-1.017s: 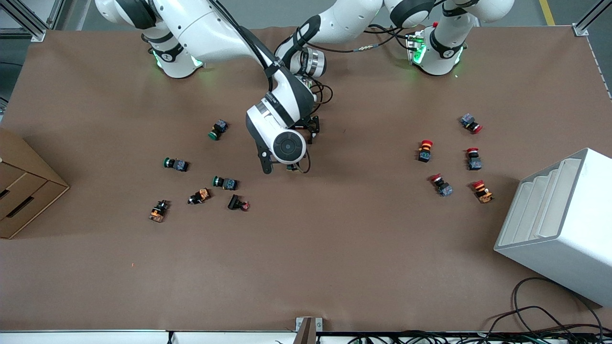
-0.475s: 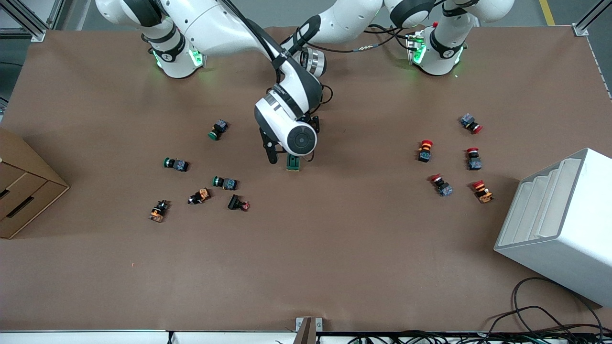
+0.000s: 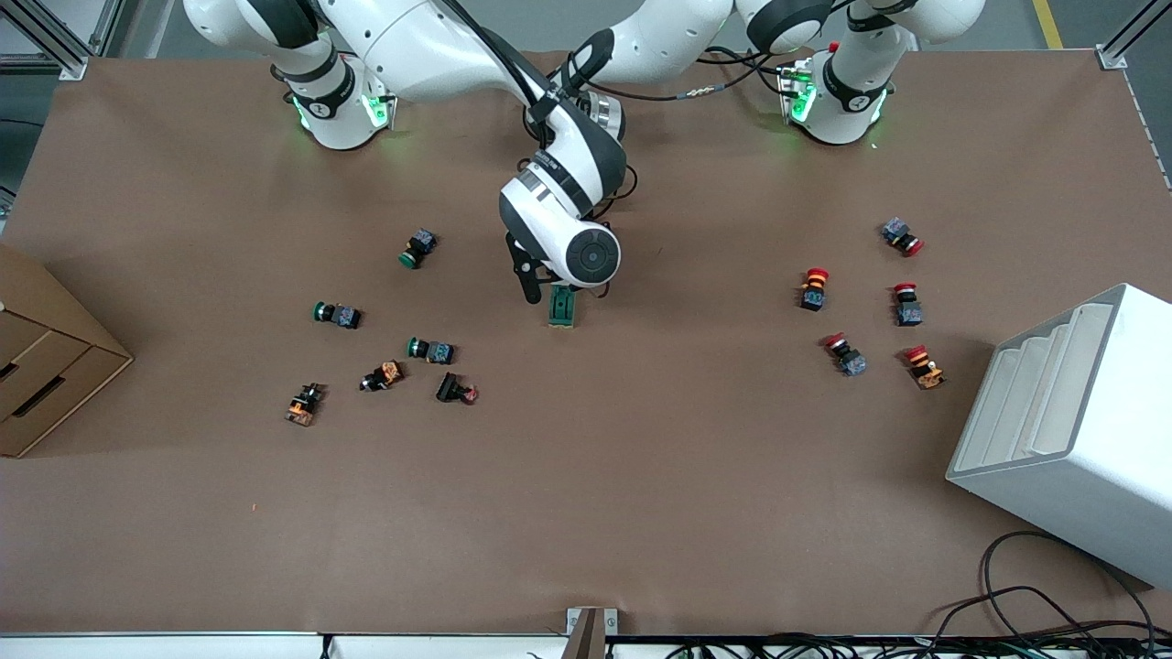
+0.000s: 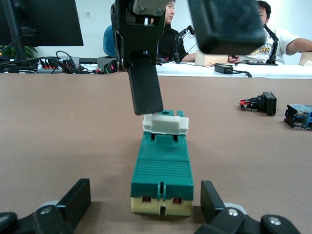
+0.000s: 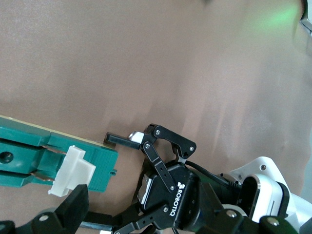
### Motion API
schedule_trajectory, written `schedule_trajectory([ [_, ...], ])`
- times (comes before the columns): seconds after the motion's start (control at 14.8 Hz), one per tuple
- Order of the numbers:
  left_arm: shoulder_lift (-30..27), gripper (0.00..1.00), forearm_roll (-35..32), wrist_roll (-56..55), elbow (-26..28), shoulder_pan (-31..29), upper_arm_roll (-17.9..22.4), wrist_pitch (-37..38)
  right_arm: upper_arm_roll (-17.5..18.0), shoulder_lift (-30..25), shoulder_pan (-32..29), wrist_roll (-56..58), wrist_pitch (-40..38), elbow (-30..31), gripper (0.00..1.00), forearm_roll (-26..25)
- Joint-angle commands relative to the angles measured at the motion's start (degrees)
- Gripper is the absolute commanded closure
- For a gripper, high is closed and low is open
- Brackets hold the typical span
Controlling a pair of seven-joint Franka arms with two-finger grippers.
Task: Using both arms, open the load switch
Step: 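Press the white handle down with the right gripper onto the switch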
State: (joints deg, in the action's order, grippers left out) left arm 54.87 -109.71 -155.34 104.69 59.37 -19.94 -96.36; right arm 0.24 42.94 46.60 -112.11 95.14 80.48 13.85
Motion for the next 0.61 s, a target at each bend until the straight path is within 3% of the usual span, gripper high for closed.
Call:
schedule_trajectory([
  [0.0, 2.6, 0.01, 0.3, -3.5, -1.2, 0.7, -0.2, -1.3, -0.4, 0.0, 0.4, -0.1, -0.4, 0.5, 0.00, 0.0],
  [0.54, 2.6, 0.01, 0.3, -3.5, -1.2, 0.7, -0.2, -1.2, -0.5, 0.7, 0.2, 2.1, 0.1, 1.2, 0.00, -2.3],
])
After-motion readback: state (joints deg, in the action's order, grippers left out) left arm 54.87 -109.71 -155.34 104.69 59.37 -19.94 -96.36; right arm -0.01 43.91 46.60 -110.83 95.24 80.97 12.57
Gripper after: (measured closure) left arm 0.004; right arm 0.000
